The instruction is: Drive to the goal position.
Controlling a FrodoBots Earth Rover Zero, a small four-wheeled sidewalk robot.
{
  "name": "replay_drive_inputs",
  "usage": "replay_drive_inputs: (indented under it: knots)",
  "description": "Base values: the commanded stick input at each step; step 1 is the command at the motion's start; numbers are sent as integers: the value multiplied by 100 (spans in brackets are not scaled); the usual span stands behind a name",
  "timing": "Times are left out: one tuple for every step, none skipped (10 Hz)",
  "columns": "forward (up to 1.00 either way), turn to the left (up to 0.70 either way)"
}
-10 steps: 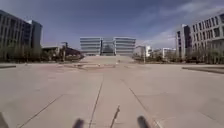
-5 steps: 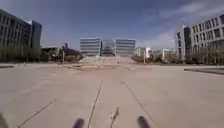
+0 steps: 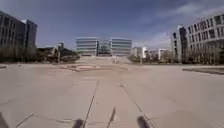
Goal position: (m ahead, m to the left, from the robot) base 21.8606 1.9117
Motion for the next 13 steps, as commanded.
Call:
replay_drive_inputs:
  knots:
    - [70, 0]
    - [70, 0]
    - [70, 0]
    - [70, 0]
    - [70, 0]
    - [70, 0]
    - [70, 0]
    - [70, 0]
    - [70, 0]
    - [70, 0]
    - [70, 0]
    - [70, 0]
    - [70, 0]
